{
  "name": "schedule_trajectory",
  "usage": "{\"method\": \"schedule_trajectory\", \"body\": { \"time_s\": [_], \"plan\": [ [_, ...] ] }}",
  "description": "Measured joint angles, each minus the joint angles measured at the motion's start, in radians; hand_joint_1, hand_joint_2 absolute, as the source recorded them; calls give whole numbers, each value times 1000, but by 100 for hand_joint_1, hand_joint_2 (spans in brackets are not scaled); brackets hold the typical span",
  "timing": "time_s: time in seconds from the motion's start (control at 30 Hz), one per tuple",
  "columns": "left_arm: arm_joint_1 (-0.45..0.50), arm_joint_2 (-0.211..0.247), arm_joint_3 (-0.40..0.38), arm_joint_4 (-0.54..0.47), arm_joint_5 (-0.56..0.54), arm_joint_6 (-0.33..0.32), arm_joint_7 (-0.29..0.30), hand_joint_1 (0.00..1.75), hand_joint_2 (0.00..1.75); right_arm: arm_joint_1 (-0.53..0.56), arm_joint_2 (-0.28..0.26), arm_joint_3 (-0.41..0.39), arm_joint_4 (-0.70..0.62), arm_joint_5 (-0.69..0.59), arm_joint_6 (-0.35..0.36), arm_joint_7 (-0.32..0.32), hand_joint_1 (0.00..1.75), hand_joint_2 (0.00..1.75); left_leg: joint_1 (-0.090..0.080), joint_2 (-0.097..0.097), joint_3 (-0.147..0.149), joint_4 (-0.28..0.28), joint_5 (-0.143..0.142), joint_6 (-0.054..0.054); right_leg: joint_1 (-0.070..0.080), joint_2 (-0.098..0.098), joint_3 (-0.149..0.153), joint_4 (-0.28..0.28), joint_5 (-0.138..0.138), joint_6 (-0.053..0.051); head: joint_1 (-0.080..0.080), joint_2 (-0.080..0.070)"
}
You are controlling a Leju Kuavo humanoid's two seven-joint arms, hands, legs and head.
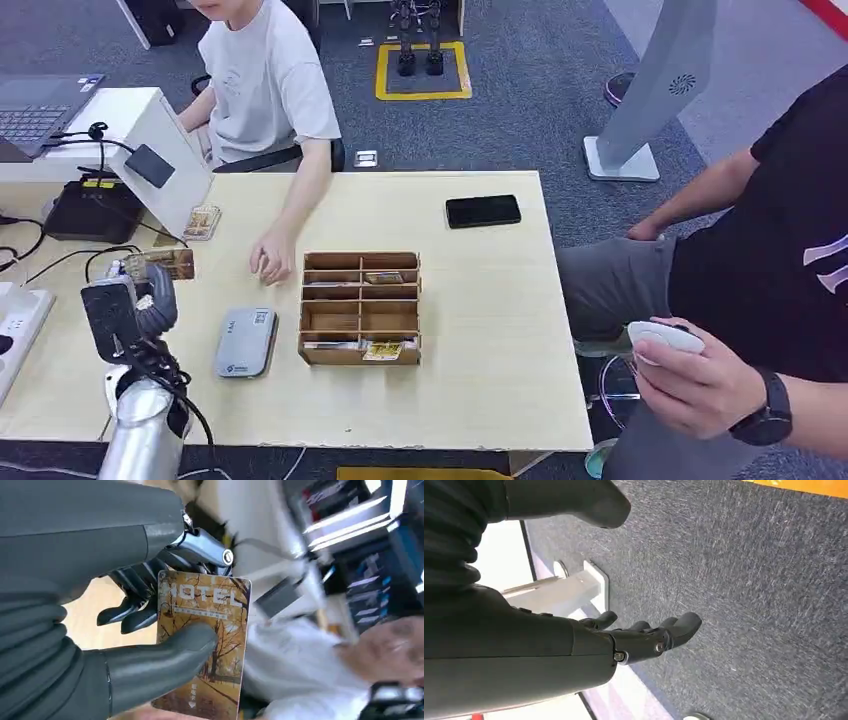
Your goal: Pass the card to the sensor for recognition and then transmit it.
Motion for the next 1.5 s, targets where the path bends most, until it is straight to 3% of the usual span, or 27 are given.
{"method": "schedule_trajectory", "body": {
  "time_s": [0.23, 0.47, 0.53, 0.63, 0.97, 1.5],
  "plan": [
    [-41, 44, -40, -5, -496, 200, -16, 175, 175, -16, 0, 6, 0, 19, 36, 0, 0, 175, 0, 0, 0, 0, 0, 0, 0, 1, 0, 0, 0, 0, 0, 0],
    [-46, 46, -42, -4, -524, 203, -16, 175, 175, -17, 0, 8, 0, 19, 37, -1, 0, 175, 0, 0, 0, 0, 0, 0, 0, 1, 0, 0, 0, 0, 0, 0],
    [-63, 50, -42, 3, -613, 206, -26, 175, 175, -22, 0, 12, 0, 19, 45, -3, 0, 175, 0, 0, 0, 0, 0, 0, 0, 1, 0, 0, 0, 0, 0, 0],
    [-123, 39, -12, 36, -897, 210, -92, 175, 175, -28, 0, 28, 0, 29, 48, -8, 0, 175, 0, 0, 0, 0, 0, 0, 0, 1, 0, 0, 0, 0, 0, 0],
    [-158, 7, 18, 65, -967, 210, -84, 175, 175, -32, 0, 36, 0, 27, 45, -8, 0, 175, 0, 0, 0, 0, 0, 0, 0, 1, -1, 0, 0, 0, 0, 0],
    [-167, -15, 27, 80, -961, 210, -89, 175, 175, -32, 0, 36, 0, 19, 45, -8, 0, 175, 0, 0, 0, 0, 0, 0, 0, 1, -1, 0, 0, 0, 0, 0]
  ]
}}
